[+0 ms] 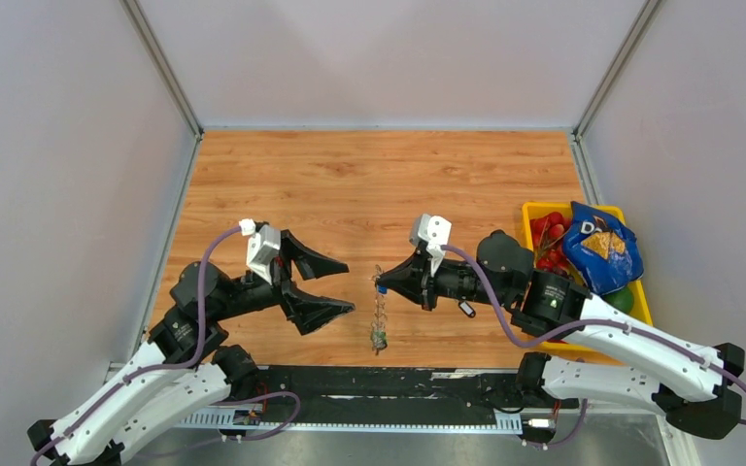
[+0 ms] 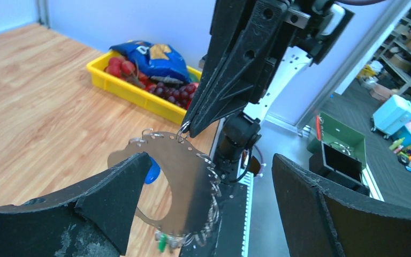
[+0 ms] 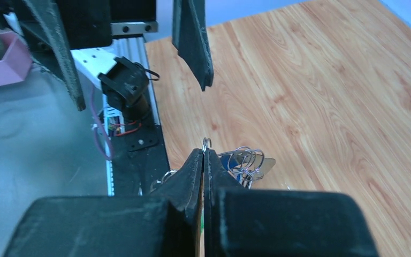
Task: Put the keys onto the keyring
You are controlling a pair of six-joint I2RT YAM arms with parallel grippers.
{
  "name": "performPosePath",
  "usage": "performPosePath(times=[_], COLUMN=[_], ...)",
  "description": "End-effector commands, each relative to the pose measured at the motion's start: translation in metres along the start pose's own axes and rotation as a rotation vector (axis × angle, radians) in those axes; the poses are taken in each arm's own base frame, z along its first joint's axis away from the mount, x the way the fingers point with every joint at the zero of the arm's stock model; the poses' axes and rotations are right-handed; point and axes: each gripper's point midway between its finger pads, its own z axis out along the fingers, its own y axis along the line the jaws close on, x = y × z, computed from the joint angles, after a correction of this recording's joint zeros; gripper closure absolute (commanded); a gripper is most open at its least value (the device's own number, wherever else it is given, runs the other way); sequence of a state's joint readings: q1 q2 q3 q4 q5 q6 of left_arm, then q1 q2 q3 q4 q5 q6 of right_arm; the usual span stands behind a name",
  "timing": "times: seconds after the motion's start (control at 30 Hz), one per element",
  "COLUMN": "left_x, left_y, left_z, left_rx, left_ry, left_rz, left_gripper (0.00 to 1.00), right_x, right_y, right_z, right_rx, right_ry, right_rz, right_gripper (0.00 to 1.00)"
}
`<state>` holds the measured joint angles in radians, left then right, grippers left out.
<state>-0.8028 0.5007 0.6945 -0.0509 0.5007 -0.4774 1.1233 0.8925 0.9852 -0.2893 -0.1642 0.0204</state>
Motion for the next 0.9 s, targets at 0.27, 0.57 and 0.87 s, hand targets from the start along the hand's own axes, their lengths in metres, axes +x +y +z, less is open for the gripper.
performPosePath(times=[0.27,0.57,0.87], left_x=[-0.027,-0.031,-0.028], left_y=[-0.045,-0.050,-0.048], left_z=[-0.006,-0.002,0.001], left_rx=[0.245,0.287,0.294], left_ry=[-0.135,-0.153,-0.144], left_rz=[0.143,0.160,0.158], left_gripper=[0.26,0.44,0.54], right_x=[-0.081,-0.095,-0.109], right_y=[0.057,0.066,0.068], right_z=[-0.015,-0.012,-0.011], right_rx=[-0.301,-0.353,-0.367], right_ry=[-0.241,-0.300,-0.344], right_rz=[-0.037,-0.024,-0.031], right_gripper=[1.00,1.00,1.00])
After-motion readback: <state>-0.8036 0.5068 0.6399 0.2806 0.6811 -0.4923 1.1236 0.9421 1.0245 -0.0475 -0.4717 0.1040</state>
